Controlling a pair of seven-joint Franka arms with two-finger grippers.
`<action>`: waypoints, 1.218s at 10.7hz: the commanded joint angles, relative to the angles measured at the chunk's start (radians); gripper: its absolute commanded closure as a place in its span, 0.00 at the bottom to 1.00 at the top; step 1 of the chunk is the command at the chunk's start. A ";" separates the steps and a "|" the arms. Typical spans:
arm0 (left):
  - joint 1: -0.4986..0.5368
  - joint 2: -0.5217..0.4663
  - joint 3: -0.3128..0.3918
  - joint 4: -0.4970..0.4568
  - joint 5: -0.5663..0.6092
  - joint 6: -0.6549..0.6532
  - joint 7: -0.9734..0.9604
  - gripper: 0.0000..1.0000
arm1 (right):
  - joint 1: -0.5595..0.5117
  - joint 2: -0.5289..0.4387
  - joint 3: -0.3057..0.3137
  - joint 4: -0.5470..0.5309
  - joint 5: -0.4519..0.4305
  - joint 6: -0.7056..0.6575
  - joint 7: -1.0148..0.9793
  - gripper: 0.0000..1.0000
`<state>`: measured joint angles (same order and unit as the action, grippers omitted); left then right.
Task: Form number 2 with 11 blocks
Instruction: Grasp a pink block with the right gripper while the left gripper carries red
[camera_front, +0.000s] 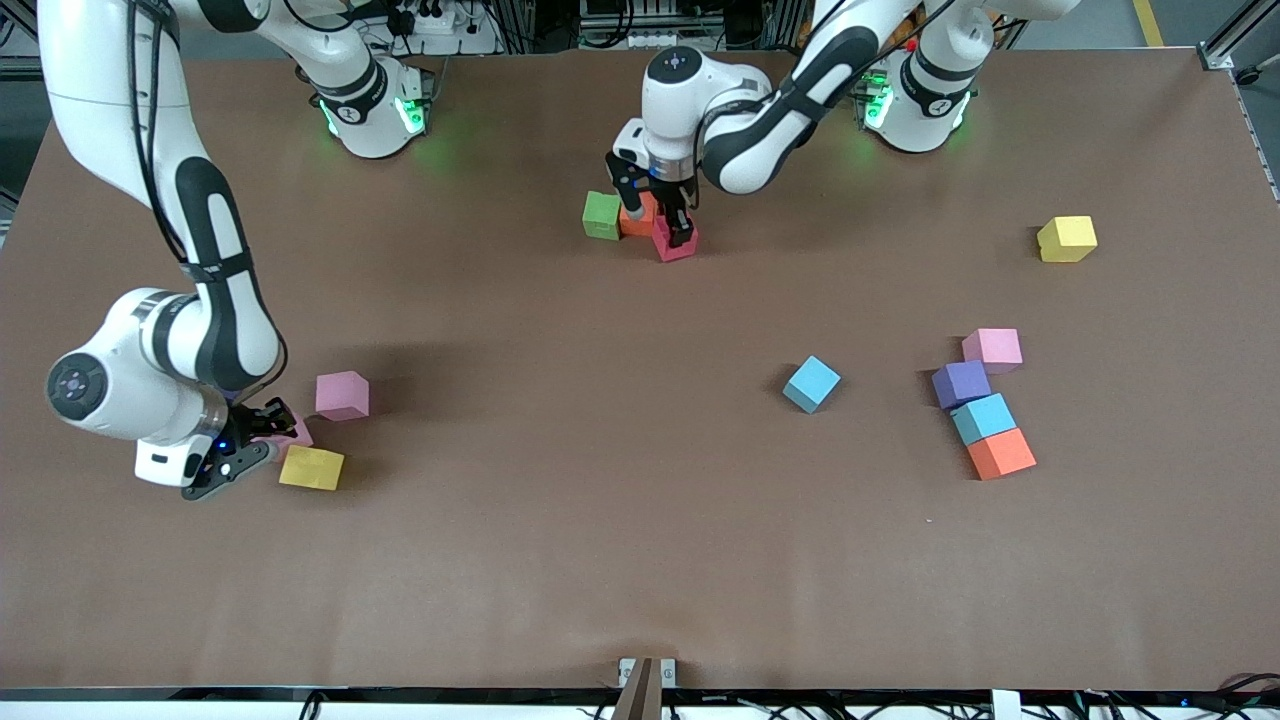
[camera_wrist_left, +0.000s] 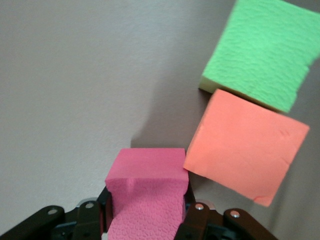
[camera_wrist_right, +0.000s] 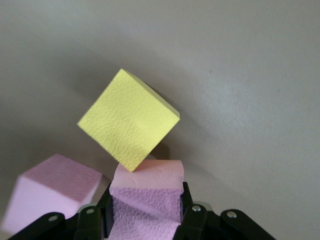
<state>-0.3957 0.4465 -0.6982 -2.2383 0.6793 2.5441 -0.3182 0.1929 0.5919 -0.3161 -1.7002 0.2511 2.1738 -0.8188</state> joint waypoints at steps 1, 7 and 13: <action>0.009 -0.025 -0.001 -0.020 0.019 0.007 0.059 1.00 | -0.009 -0.017 0.012 0.109 0.014 -0.150 0.003 0.84; 0.012 -0.025 -0.001 -0.017 0.020 -0.036 0.171 1.00 | 0.051 -0.072 0.015 0.131 0.017 -0.248 0.214 0.83; 0.011 -0.014 -0.052 -0.011 0.016 -0.113 0.208 1.00 | 0.209 -0.077 0.014 0.123 0.131 -0.264 0.567 0.82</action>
<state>-0.3918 0.4465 -0.7238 -2.2425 0.6793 2.4661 -0.1168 0.3612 0.5293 -0.2995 -1.5620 0.3634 1.8957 -0.3391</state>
